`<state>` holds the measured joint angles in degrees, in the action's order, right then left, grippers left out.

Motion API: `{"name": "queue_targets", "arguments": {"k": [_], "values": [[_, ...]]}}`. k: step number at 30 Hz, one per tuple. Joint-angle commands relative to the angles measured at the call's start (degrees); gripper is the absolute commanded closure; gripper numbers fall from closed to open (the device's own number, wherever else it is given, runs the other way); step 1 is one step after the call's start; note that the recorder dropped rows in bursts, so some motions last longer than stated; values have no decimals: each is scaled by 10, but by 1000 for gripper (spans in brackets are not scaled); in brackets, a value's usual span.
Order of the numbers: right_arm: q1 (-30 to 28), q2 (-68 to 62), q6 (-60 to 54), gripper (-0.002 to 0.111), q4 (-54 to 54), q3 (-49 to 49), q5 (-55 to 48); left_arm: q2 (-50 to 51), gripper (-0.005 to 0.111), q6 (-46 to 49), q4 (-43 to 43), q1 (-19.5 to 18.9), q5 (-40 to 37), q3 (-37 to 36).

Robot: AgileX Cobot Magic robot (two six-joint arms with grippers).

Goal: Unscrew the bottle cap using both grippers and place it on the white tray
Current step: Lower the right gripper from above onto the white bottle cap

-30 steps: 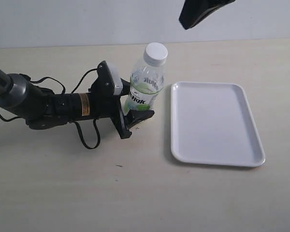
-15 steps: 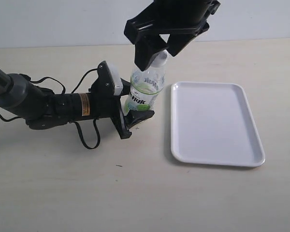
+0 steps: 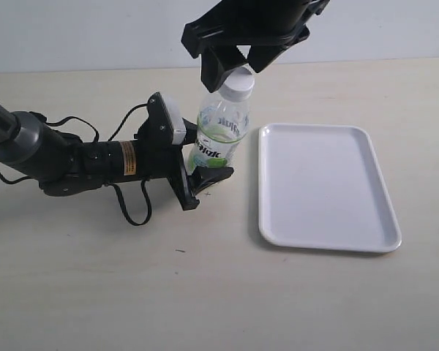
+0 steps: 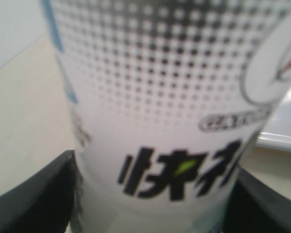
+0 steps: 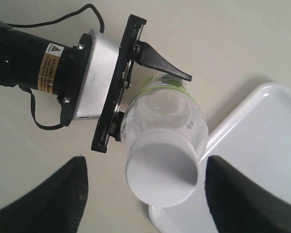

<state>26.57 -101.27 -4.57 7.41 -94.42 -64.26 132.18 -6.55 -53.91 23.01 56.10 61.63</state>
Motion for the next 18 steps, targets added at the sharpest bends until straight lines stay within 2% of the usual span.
{"name": "queue_targets", "arguments": {"k": [1,6,14,18], "values": [[1,-2,-9,44,-5,-4,7,-1,107,1,-8,3,-24,-4],[1,-14,-13,44,-5,-4,8,-1,107,-16,-8,3,-24,-4],[1,-22,-13,53,-14,-4,10,-1,107,-16,-8,3,-24,-4],[1,-20,-13,55,-14,-4,13,-1,107,-16,-8,3,-24,-4]]}}
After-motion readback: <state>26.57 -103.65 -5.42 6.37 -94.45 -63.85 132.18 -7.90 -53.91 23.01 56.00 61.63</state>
